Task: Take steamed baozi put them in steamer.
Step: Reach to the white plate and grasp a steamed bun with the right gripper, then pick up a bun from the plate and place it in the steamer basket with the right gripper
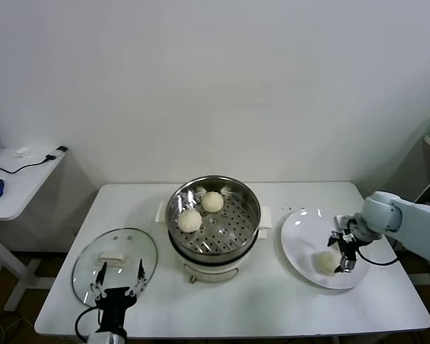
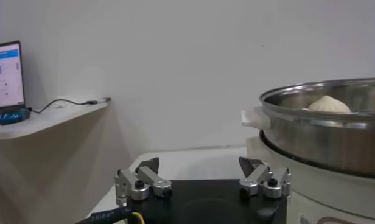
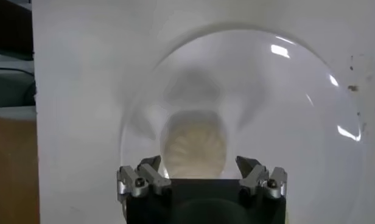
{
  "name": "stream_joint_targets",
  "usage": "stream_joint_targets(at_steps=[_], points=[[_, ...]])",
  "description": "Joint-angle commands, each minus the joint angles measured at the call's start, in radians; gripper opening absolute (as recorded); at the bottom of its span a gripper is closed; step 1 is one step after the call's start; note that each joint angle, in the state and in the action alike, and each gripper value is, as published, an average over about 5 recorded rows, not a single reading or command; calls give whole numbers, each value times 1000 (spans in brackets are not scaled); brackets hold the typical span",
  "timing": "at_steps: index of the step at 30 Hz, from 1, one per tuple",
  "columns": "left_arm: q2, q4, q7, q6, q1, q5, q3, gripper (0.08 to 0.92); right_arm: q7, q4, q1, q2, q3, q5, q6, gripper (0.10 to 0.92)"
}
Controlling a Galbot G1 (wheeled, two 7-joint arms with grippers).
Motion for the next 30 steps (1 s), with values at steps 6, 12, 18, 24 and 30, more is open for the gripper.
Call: stream_joint_targets(at_steps=[6, 12, 18, 24, 30], points=[[-2, 5, -1, 0, -4, 0, 2, 823, 9, -37, -57, 34, 39, -26, -6, 798], [-6, 4, -1, 2, -4, 2, 7, 823, -6, -20, -57, 20, 48, -45, -1, 710], [-8, 0, -2, 8, -7, 4, 13, 823, -78, -8, 36, 9, 81, -75, 60, 663], [-13, -5, 1, 13, -10, 13, 26, 823, -224, -7, 331, 73, 31, -87, 230, 661], [-14, -17, 5, 18, -7, 20, 29, 823, -364, 9, 649, 262, -42, 16, 439, 658]])
